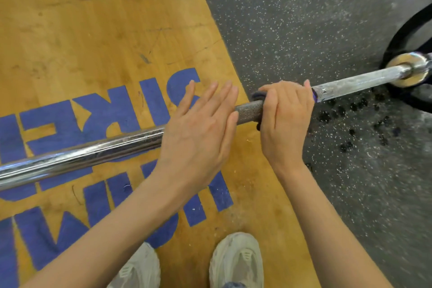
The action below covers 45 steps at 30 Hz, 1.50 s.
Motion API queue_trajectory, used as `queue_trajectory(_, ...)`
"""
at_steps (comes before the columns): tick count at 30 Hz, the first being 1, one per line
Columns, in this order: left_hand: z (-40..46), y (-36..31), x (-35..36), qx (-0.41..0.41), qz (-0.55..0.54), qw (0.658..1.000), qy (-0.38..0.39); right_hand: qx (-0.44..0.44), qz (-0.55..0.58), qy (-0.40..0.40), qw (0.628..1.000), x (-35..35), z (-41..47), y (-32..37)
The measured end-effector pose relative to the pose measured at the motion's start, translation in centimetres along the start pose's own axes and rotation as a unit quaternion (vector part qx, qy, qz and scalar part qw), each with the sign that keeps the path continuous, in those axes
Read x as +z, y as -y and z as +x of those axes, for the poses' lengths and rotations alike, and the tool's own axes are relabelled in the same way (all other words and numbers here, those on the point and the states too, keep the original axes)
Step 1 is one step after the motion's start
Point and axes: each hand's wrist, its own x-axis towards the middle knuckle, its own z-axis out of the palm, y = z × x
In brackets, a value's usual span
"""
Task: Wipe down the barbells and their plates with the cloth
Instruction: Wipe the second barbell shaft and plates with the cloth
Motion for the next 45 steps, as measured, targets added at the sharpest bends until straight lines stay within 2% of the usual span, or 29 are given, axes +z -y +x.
queue_trajectory(2, 0.2, -0.3, 0.9, 0.005, 0.029, 1.0, 0.001, -0.01, 0.011, 0.007, 1.0, 0.7, -1.2, 1.7)
queue_trajectory(5, 0.2, 0.1, 1.6, 0.011, 0.066, 0.998, -0.002, -0.12, 0.007, 0.079, 0.99, -0.4, -1.2, 0.0)
queue_trajectory(6, 0.2, 0.2, 1.7, 0.015, 0.069, 0.998, -0.002, -0.125, -0.006, 0.087, 0.988, -0.9, -0.6, -1.2)
queue_trajectory(8, 0.2, 0.3, 1.8, 0.022, 0.071, 0.997, -0.011, -0.057, -0.007, 0.061, 0.996, -1.0, 0.4, -1.9)
queue_trajectory(10, 0.2, 0.4, 1.9, 0.022, 0.075, 0.997, -0.027, 0.019, 0.007, 0.022, 1.0, -0.3, -0.2, 0.5)
queue_trajectory(12, 0.3, 0.5, 2.0, 0.025, 0.079, 0.996, -0.043, -0.005, 0.013, 0.035, 0.999, 0.4, -1.6, 2.3)
queue_trajectory(14, 0.2, 0.5, 2.1, 0.031, 0.073, 0.996, -0.048, -0.082, -0.003, 0.091, 0.992, -0.5, -1.4, 1.1)
queue_trajectory(15, 0.3, 0.5, 2.2, 0.031, 0.068, 0.996, -0.051, -0.092, -0.016, 0.108, 0.99, -1.1, -0.7, -0.3)
queue_trajectory(17, 0.3, 0.5, 2.4, 0.031, 0.062, 0.996, -0.061, -0.041, -0.035, 0.093, 0.994, -1.7, 0.9, -2.2)
queue_trajectory(20, 0.4, 0.7, 2.8, 0.031, 0.064, 0.994, -0.077, 0.047, -0.029, 0.04, 0.998, -0.5, 0.5, 0.2)
queue_trajectory(23, 0.4, 0.7, 2.7, 0.029, 0.053, 0.995, -0.083, -0.02, -0.007, 0.08, 0.997, 0.1, -1.3, 2.2)
queue_trajectory(26, 0.4, 1.0, 2.5, 0.036, 0.051, 0.995, -0.078, -0.084, -0.06, 0.105, 0.989, -1.4, -0.1, -0.3)
queue_trajectory(30, 0.2, 1.1, 2.4, 0.045, 0.042, 0.996, -0.071, -0.016, -0.1, 0.086, 0.991, -1.7, 1.6, -2.7)
queue_trajectory(36, 0.4, 1.2, 2.0, 0.046, 0.045, 0.996, -0.068, -0.067, -0.077, 0.067, 0.993, -1.5, 2.2, -3.8)
queue_trajectory(40, 0.6, 1.1, 1.8, 0.03, 0.055, 0.995, -0.075, -0.016, -0.013, 0.005, 1.0, 0.5, 0.8, -0.7)
queue_trajectory(43, 0.9, 0.6, 1.9, -0.006, 0.057, 0.996, -0.074, -0.112, 0.029, 0.056, 0.992, 0.3, -0.1, -1.7)
queue_trajectory(45, 1.0, 0.5, 1.9, -0.005, 0.059, 0.996, -0.063, -0.156, 0.006, 0.072, 0.985, -0.7, 1.3, -5.3)
